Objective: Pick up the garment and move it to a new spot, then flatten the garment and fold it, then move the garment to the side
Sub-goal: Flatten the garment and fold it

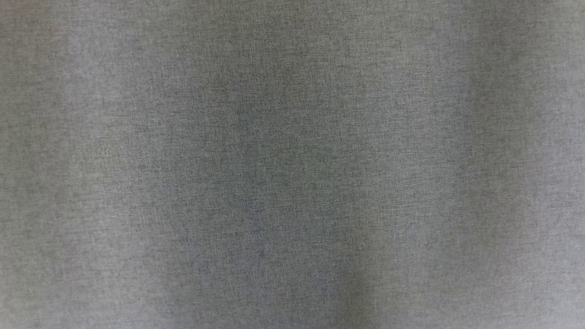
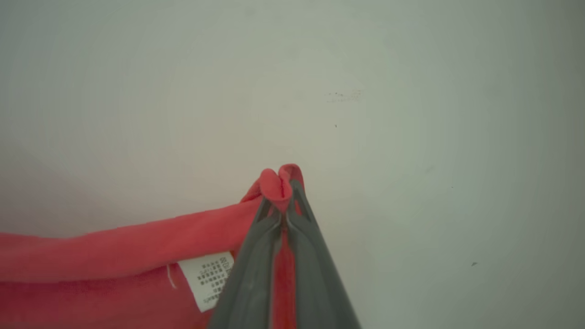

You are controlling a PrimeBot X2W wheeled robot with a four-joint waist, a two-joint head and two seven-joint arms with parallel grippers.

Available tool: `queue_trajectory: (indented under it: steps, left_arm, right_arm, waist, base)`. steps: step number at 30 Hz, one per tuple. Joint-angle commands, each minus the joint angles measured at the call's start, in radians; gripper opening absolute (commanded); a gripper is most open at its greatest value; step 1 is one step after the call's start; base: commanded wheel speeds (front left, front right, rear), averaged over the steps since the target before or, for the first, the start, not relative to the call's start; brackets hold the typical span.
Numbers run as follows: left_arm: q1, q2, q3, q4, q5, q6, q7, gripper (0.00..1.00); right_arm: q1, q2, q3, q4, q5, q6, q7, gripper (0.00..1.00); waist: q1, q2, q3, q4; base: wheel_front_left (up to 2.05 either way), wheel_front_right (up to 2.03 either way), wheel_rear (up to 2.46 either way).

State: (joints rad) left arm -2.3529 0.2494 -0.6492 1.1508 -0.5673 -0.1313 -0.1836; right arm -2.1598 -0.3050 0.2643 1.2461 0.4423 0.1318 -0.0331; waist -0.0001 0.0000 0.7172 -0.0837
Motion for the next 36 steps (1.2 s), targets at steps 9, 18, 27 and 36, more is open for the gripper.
queue_trajectory:
  steps: [9, 18, 27, 36]
  left_arm:
    - [0.107, -0.022, -0.017, -0.037, -0.082, 0.001, -0.060, 0.00]
    - [0.438, 0.063, 0.032, -0.188, -0.179, 0.002, -0.081, 0.00]
    - [0.919, 0.107, 0.179, -0.495, -0.163, 0.056, -0.082, 0.00]
    - [1.419, 0.139, 0.235, -0.802, -0.165, 0.143, -0.082, 0.00]
  right_arm:
    - [0.078, 0.038, -0.016, -0.011, 0.037, -0.002, -0.040, 0.00]
    - [0.347, 0.072, 0.016, -0.111, 0.147, -0.002, -0.073, 0.00]
    - [0.711, 0.001, 0.072, -0.263, 0.297, -0.002, -0.077, 0.00]
    - [1.119, -0.087, 0.111, -0.467, 0.445, -0.002, -0.112, 0.00]
  waist:
    - [0.0001, 0.0000, -0.001, 0.014]
    - [0.0001, 0.0000, -0.130, -0.003]
    - [0.0001, 0.0000, -0.293, 0.016]
    - [0.0001, 0.0000, -0.416, 0.023]
  base:
    - [0.00, 0.00, 0.00]
    - [0.00, 0.00, 0.00]
    - [0.00, 0.00, 0.00]
    - [0.00, 0.00, 0.00]
